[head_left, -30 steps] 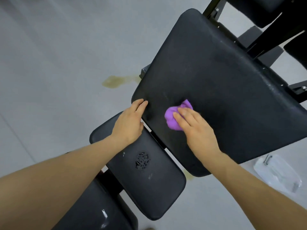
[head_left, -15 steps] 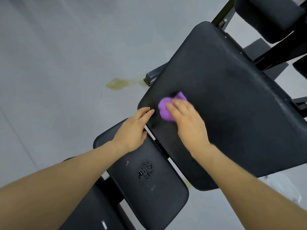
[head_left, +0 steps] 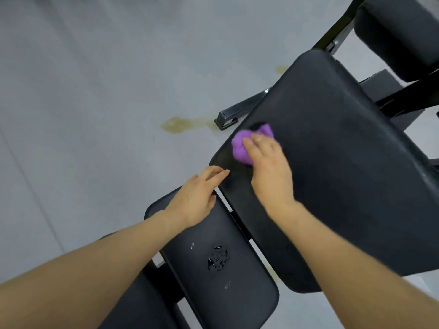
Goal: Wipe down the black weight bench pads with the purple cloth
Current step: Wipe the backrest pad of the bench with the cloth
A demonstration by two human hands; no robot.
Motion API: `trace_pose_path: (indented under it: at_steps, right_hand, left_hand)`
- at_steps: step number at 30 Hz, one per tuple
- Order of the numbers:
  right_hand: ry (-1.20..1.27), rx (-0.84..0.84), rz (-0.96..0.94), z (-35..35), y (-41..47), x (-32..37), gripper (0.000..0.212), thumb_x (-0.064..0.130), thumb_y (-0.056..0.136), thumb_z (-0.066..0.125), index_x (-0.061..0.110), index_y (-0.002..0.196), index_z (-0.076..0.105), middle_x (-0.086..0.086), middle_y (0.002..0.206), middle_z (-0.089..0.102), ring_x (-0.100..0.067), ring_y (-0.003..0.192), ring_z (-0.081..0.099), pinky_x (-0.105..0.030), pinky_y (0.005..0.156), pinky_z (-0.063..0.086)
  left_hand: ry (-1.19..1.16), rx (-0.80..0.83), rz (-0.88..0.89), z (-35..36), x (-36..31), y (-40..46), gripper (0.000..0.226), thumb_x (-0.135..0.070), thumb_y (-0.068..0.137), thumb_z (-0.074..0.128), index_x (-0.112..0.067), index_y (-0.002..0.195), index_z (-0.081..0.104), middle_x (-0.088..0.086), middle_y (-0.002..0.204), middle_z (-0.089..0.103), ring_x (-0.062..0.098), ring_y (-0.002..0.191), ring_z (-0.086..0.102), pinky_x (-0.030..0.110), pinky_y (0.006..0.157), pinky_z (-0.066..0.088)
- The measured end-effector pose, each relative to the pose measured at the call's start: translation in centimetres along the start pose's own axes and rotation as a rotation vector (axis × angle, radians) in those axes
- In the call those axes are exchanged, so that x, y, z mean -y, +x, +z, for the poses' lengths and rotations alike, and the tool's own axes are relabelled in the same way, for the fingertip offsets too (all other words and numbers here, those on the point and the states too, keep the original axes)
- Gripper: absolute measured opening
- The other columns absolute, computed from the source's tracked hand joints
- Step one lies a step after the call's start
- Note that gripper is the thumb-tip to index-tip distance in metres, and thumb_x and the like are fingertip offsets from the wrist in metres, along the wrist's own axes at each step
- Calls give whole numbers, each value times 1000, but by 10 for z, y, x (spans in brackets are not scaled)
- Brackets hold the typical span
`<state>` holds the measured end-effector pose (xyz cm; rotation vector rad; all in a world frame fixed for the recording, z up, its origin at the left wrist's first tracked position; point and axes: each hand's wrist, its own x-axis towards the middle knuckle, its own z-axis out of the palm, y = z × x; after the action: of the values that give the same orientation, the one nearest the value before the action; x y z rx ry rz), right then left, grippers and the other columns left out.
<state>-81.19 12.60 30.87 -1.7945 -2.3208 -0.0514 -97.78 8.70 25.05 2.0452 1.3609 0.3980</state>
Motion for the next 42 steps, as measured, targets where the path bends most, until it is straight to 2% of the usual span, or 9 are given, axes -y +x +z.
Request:
trace_pose_path:
  at_steps: [3,6,12,16,22,27,36,39,42]
  right_hand:
    - [-13,128,-178,5,-37,8,55,9,70,27,6,105,70,-9,108,68,-27,100,65,-33,82,56]
    - [-57,139,-291,-10,-15,-3,52,3,66,36,9,104,71,-6,107,69,-25,99,66,-34,80,56]
    - [-53,-45,59,-7,33,0,60,-16,69,57,3,126,56,-14,129,55,-33,120,49,-42,97,46]
    - [-11,33,-152,26,-9,27,48,5,73,34,3,108,67,-13,110,65,-29,103,54,-41,86,53]
    - [-93,123,-345,-1,9,14,52,8,68,31,11,98,73,-5,99,71,-25,93,67,-28,74,56]
    - [-150,7,-100,-1,30,15,45,-7,69,61,2,113,65,-14,113,65,-34,106,59,-41,90,50]
    - [-110,243,-350,5,-97,-5,42,5,75,46,12,108,70,-6,110,69,-27,105,64,-41,92,51]
    - [-116,273,-394,-2,-90,-14,43,2,65,65,11,107,71,-6,108,70,-27,103,65,-40,89,53]
    - [-141,145,-392,10,-39,5,39,8,76,40,9,98,72,-7,99,71,-26,99,66,-32,91,51]
  left_hand:
    - [39,22,-45,-5,3,-9,57,-9,89,51,-19,143,35,-4,143,35,19,120,47,34,110,31]
    - [90,-3,-105,-6,6,-20,47,-15,92,49,-18,138,41,-6,140,39,18,118,48,29,106,34]
    - [108,-10,-158,-3,5,-21,39,-20,95,47,-20,134,44,-9,136,40,13,123,41,29,95,45]
    - [120,32,-165,-5,6,-19,38,-17,93,49,-19,131,46,-7,133,42,15,122,41,35,92,47]
    - [147,70,-163,0,4,-21,38,-11,94,44,-17,132,45,-6,136,40,15,124,39,36,92,48]
    - [141,61,-118,-1,9,-22,42,-15,98,41,-18,140,38,-7,143,35,13,130,34,27,99,41]
    - [160,44,-117,4,9,-23,44,-15,98,40,-18,142,34,-4,147,33,15,135,30,27,105,37]
    - [161,48,-124,4,9,-24,45,-15,98,40,-18,143,34,-4,147,32,15,134,30,27,105,37]
    - [159,48,-131,4,8,-24,44,-14,98,42,-18,141,37,-5,146,34,16,133,32,28,103,39]
